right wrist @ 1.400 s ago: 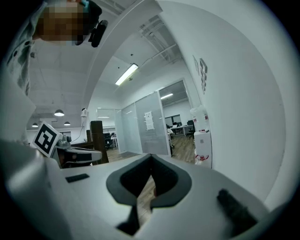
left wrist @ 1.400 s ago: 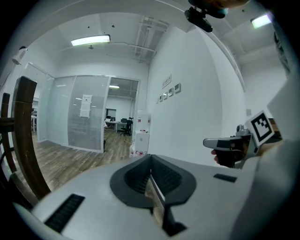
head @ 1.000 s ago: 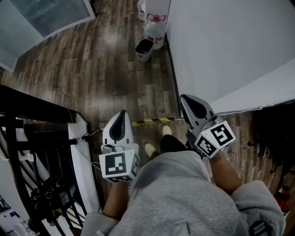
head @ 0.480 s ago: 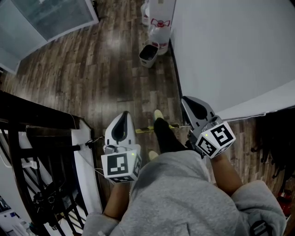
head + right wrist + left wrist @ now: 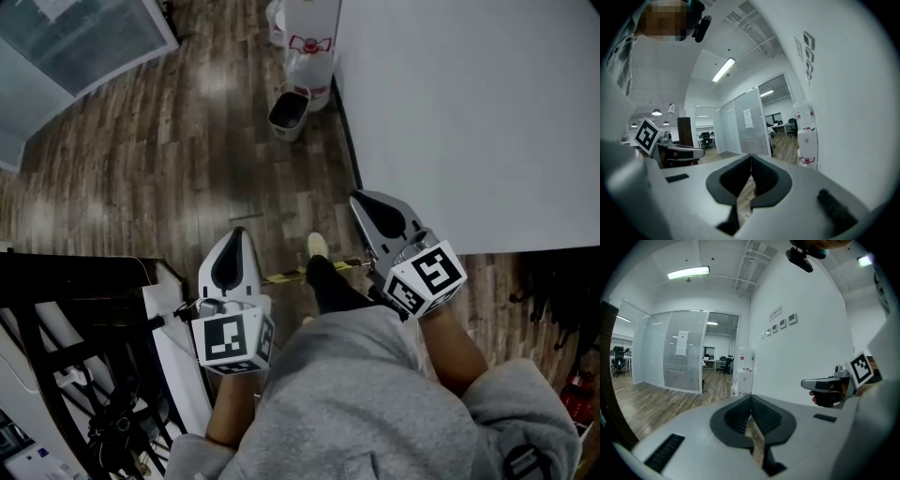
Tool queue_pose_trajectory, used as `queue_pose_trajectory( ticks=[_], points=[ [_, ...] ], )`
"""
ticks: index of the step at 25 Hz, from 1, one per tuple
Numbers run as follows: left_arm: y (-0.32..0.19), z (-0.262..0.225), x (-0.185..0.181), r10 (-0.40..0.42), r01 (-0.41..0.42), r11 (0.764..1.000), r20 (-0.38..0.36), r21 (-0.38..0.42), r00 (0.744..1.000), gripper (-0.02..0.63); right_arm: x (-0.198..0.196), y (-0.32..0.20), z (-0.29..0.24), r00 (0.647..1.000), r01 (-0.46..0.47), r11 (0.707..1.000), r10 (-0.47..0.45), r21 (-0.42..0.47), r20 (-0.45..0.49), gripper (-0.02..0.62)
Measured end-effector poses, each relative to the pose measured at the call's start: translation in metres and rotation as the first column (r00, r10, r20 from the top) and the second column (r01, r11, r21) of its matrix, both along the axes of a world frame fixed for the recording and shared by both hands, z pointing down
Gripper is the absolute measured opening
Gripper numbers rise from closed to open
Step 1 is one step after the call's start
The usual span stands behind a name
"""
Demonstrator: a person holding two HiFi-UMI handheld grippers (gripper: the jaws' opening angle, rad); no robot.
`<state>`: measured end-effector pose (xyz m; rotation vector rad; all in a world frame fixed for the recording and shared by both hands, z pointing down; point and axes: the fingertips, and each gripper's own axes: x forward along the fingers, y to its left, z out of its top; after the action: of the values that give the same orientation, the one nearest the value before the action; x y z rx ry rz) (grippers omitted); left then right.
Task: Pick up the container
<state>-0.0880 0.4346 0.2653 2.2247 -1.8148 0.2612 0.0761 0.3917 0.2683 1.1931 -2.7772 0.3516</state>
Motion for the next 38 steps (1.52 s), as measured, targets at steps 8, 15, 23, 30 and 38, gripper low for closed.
queue_pose_trajectory(
  ticks=[8,15,23,30,38],
  points=[
    [-0.088,0.012,-0.007,-0.023,0.023,0.998,0.004,-0.054,1.0,0.014,0.005,-0.09,0.012,1.0,-0.002,0.999,0.002,-0.046,-0.002,0.025],
    [-0.164,0.01,-0.01,-0.037,0.038,0.997,0.016,-0.067,0.999,0.014,0.0,-0.168,0.012,1.0,0.01,0.999,-0.008,-0.049,0.022,0.025],
    [-0.238,0.015,-0.003,-0.037,0.039,0.997,0.027,-0.06,0.999,0.014,0.004,-0.241,0.018,0.999,0.012,0.999,-0.01,-0.04,0.04,0.025],
    [-0.268,0.015,0.005,-0.036,0.037,0.998,0.025,-0.055,0.999,0.014,0.016,-0.27,0.02,0.999,-0.005,0.999,0.008,-0.041,0.054,0.025],
    [-0.293,0.005,0.019,0.003,-0.002,1.0,0.029,-0.03,1.0,0.014,0.027,-0.288,0.013,0.998,-0.031,0.999,0.032,-0.025,0.054,0.025]
  ],
)
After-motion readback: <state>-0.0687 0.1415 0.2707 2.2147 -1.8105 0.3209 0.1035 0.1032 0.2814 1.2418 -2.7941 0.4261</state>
